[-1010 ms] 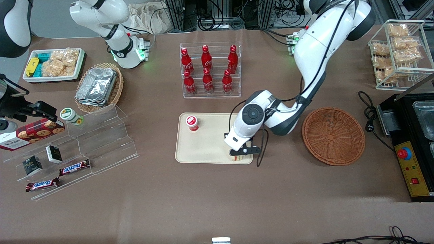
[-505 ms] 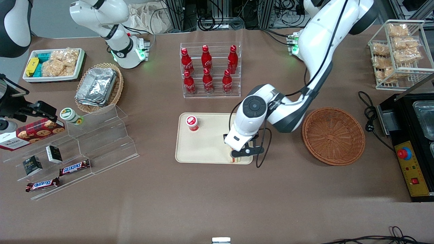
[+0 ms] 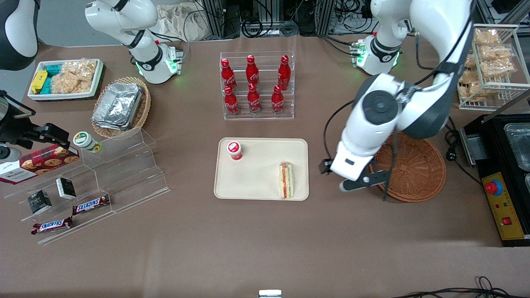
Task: Place sandwich from basket to tray
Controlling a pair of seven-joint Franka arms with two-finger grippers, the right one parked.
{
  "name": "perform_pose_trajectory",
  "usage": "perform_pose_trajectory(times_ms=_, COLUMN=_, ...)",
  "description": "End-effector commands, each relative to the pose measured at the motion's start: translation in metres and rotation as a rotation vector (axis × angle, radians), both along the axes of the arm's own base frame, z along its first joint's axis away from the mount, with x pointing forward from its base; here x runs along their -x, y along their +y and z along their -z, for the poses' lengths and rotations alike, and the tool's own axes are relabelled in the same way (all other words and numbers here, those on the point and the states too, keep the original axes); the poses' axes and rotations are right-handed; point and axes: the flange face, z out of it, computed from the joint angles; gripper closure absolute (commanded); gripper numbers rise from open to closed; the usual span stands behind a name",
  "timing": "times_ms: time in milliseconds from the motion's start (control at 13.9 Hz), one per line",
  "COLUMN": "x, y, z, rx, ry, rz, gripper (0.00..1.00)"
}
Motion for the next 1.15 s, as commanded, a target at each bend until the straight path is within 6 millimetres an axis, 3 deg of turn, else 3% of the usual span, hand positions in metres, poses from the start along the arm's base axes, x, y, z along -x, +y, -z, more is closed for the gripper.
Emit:
perform_pose_trajectory(times_ms=0, x=0.026, y=0.072, z=-0.042, rx=-0.006, ry=0.048, rz=0.108, gripper=0.00)
perform_pose_trajectory(times_ms=289, x=0.043, y=0.180, z=-0.075, rx=-0.026, ry=0.100, rz=0.241, gripper=0.00)
perform_pose_trajectory(times_ms=577, x=0.043, y=0.260, z=-0.089, rx=-0.023, ry=0.108, rz=0.319, gripper=0.00)
perform_pose_trajectory(times_ms=794, x=0.036, y=0.286, z=-0.100, rx=-0.027, ry=0.089, rz=0.345, gripper=0.00)
perform_pose_trajectory(times_ms=1082, x=0.025, y=0.289, z=-0.116, rx=-0.036, ry=0.127, rz=0.419, gripper=0.00)
